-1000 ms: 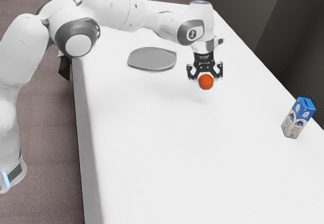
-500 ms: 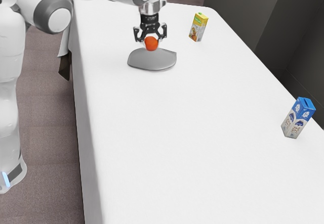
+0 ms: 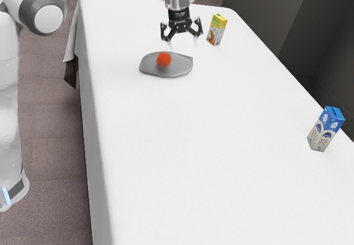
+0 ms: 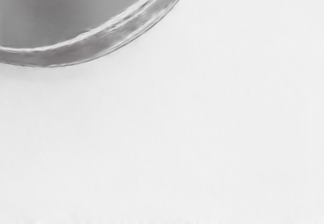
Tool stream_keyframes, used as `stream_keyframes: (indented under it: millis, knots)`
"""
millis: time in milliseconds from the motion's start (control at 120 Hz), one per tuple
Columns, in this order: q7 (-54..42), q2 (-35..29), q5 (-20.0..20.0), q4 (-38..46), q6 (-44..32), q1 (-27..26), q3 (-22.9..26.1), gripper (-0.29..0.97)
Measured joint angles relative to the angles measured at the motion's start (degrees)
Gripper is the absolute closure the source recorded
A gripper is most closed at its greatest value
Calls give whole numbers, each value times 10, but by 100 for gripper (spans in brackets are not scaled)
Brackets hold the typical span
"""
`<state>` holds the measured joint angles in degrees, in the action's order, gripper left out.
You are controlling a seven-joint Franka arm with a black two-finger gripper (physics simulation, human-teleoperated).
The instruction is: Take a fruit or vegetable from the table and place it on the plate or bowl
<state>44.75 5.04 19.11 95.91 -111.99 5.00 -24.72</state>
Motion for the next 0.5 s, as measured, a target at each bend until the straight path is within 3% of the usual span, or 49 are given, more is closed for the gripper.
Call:
stream_keyframes:
  millis: [125, 175, 233, 500]
  knots:
    - [167, -109, -69, 0, 73, -84, 121, 1]
    - [231, -135, -84, 0, 109, -78, 183, 1]
    - [300, -142, -95, 2, 140, -61, 222, 1]
    - [541, -145, -111, 3, 205, -55, 250, 0]
